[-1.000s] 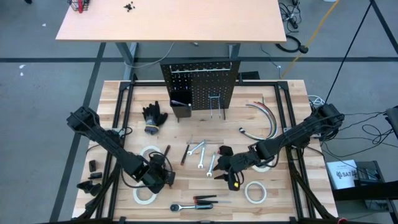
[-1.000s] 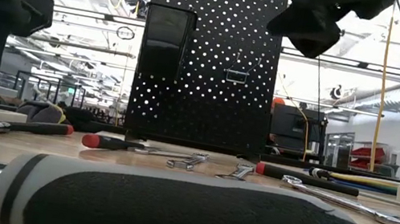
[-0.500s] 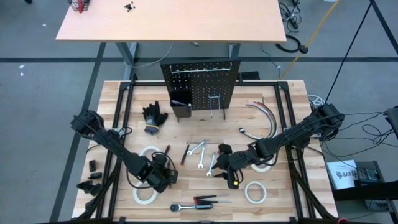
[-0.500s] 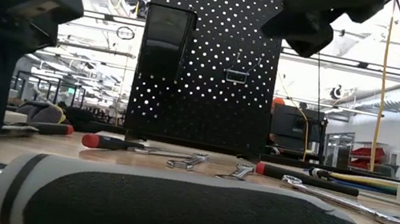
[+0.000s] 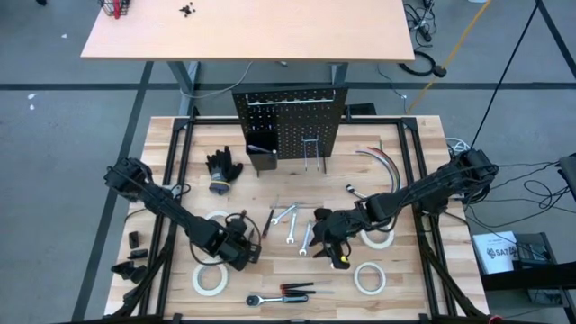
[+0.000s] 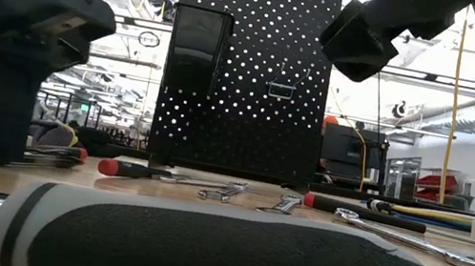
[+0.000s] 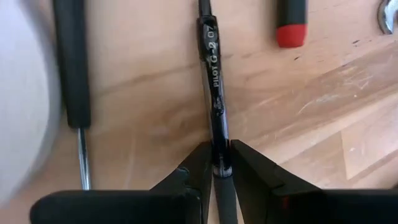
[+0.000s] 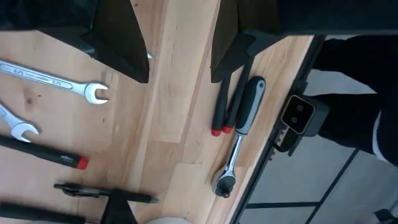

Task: Hang tools onto peg board
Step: Put the black pen into the black bin on the peg board

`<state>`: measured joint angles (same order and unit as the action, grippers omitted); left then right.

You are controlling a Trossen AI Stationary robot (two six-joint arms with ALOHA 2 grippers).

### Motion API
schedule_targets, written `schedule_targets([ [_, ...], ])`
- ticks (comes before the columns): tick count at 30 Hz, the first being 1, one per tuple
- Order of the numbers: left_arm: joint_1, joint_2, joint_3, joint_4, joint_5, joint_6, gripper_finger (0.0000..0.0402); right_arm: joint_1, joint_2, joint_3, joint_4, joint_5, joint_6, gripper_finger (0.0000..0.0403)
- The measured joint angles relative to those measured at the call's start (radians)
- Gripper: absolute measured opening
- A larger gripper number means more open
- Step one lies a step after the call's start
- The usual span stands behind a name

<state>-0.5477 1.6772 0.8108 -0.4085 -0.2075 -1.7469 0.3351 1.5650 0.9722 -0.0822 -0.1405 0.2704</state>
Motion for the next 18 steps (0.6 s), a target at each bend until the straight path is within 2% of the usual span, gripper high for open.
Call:
schedule_targets([
  [5,0.06,0.003,0.029,-0.004,-0.006,0.256,0.0063,-0.026,-0.008,0.0,0.004,-0.023,-0.003,0.0167],
  [9,0.109,0.011,0.049,-0.049,-0.064,0.452,0.0063,-0.044,-0.018,0.0,0.004,-0.019,-0.02,0.0167],
  [14,0.129,0.036,0.056,-0.068,-0.053,0.701,0.0063,-0.065,-0.018,0.0,0.031,-0.008,-0.016,0.0167],
  [18,0.13,0.065,0.057,-0.057,-0.051,0.827,0.0063,-0.067,-0.018,0.0,0.099,0.07,0.043,0.0167],
])
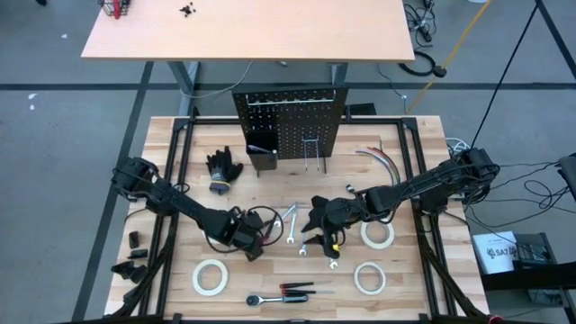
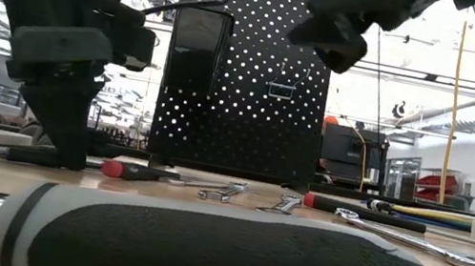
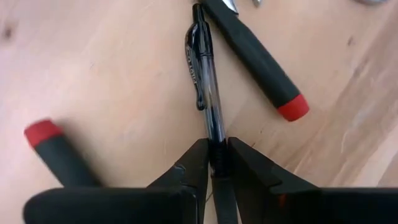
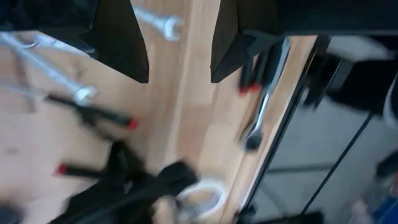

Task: Hang tools onto peg board
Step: Put the black pen into the black bin on the peg board

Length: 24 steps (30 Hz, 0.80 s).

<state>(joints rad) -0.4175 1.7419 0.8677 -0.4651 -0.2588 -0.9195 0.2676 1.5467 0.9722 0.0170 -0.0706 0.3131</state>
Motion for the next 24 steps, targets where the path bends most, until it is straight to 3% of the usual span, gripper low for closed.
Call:
schedule_targets([
  [8,-0.008,-0.002,-0.002,0.03,-0.015,0.2,0.0041,-0.001,0.0,0.0,0.174,0.08,0.067,0.0167],
  [12,-0.016,-0.078,-0.01,0.017,-0.049,0.278,0.0011,-0.001,0.0,0.0,0.212,0.087,0.069,0.0167],
  [24,0.004,-0.349,-0.006,-0.114,-0.198,0.435,0.001,-0.005,0.0,0.0,0.228,0.209,0.114,0.0167],
])
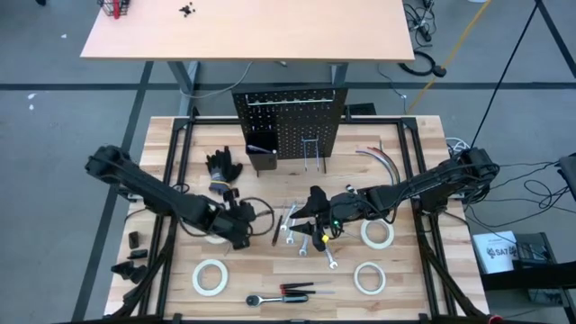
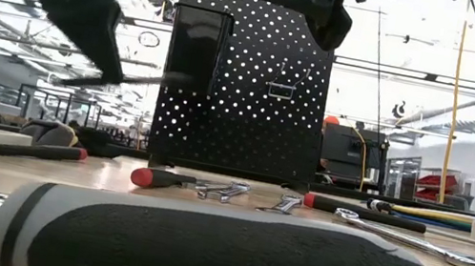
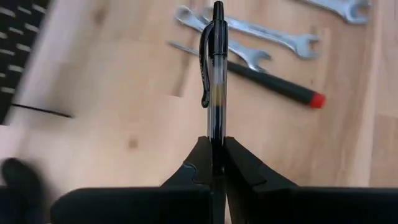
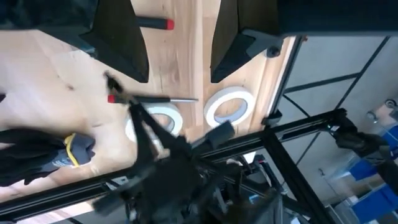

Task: Hang tools onto peg board
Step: Put the black pen into the black bin on the peg board

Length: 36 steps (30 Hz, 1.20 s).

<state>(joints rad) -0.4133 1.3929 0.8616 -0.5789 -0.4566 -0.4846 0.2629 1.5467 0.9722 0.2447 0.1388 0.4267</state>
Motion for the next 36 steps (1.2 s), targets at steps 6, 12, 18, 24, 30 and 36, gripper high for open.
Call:
schedule_targets([
  [6,0.016,-0.182,0.0,0.032,-0.076,0.064,0.001,-0.005,0.0,0.0,0.049,0.002,-0.011,0.0167],
  [12,0.005,-0.341,0.002,0.29,-0.079,0.227,0.001,-0.017,0.001,0.0,0.243,0.15,-0.052,0.0172],
  [18,-0.006,-0.373,0.003,0.441,-0.073,0.302,0.0009,-0.035,0.001,0.0,0.436,0.148,-0.099,0.0215],
  [24,-0.006,-0.316,0.003,0.556,-0.088,0.309,0.0009,-0.048,0.001,0.024,0.493,0.147,-0.128,0.0263],
  [30,-0.005,-0.249,0.003,0.658,-0.187,0.317,0.0009,-0.048,0.001,0.071,0.446,0.144,-0.136,0.0274],
  [36,-0.005,-0.224,0.003,0.695,-0.226,0.315,0.0009,-0.048,0.001,0.084,0.432,0.144,-0.137,0.0274],
])
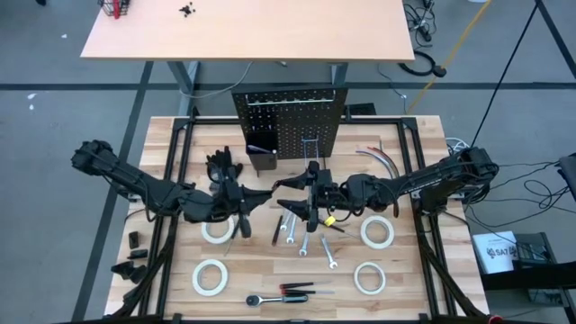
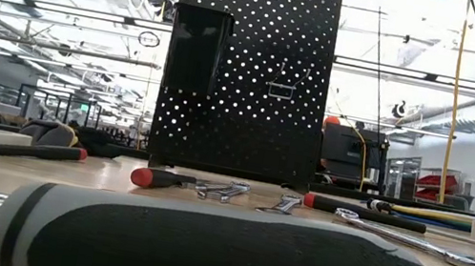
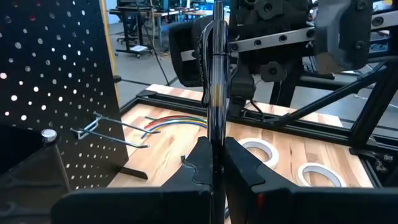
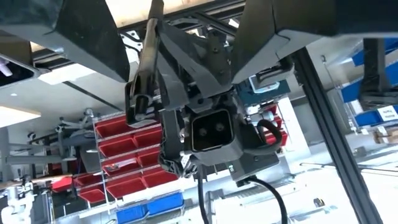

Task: Hang tools onto peg board
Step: Put the black pen into the black bin on the peg board

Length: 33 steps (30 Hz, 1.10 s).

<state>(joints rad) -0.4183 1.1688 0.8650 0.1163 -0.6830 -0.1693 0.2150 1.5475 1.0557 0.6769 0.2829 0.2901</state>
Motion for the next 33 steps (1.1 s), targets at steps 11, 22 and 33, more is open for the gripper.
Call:
schedule_targets([
  [11,0.002,0.006,0.0,0.036,-0.023,0.025,0.0009,-0.029,0.0,0.0,0.0,0.068,0.042,0.0252],
  [22,0.021,0.006,0.0,0.035,-0.029,0.021,0.0009,-0.041,0.0,0.0,0.009,0.088,0.045,0.0186],
  [33,0.054,0.006,0.0,0.044,0.002,0.02,0.0009,-0.072,0.001,0.0,0.024,0.088,0.042,0.0183],
])
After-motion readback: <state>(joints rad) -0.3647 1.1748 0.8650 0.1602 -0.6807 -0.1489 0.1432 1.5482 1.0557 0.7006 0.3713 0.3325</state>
